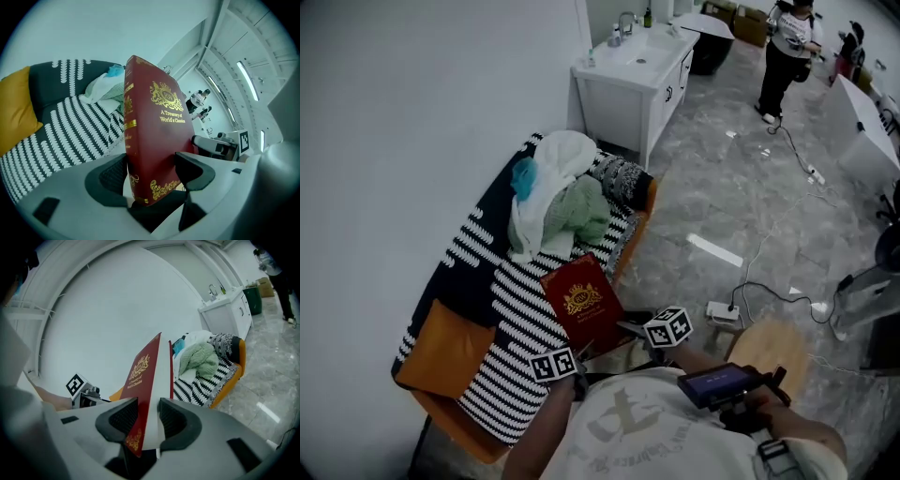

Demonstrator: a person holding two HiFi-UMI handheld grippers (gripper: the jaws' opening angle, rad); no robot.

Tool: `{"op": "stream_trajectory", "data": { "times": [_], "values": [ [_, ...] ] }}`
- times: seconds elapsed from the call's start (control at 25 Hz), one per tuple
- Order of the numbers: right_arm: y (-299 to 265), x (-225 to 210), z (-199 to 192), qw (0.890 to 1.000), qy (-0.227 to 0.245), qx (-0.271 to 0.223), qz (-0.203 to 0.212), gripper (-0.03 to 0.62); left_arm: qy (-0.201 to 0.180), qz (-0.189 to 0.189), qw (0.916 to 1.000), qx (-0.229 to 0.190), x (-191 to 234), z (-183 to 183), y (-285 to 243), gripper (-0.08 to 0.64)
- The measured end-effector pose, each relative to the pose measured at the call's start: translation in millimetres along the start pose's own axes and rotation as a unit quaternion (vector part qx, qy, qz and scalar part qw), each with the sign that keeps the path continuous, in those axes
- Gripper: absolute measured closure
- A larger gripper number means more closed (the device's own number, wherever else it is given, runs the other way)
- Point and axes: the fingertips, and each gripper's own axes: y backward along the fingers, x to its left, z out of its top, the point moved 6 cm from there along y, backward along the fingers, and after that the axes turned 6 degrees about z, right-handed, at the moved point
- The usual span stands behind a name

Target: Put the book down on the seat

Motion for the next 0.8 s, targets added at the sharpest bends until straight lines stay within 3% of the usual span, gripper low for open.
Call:
{"op": "stream_trajectory", "data": {
  "times": [0.24, 0.48, 0.8],
  "values": [
    [8.9, -19.0, 10.8, 1.0, -0.001, 0.003, 0.012, 0.436, 0.016, 0.005, 0.9999, -0.001, -13.3, 5.8, -14.2, 0.229],
    [-10.5, -24.0, 14.0, 0.999, -0.011, 0.018, 0.028, 0.436, 0.029, 0.017, 0.9994, 0.007, 1.3, 12.0, -14.0, 0.23],
    [-31.5, -42.9, 39.1, 0.999, -0.02, 0.034, 0.006, 0.437, 0.05, -0.002, 0.9984, 0.024, 16.9, 41.5, -34.7, 0.23]
  ]
}}
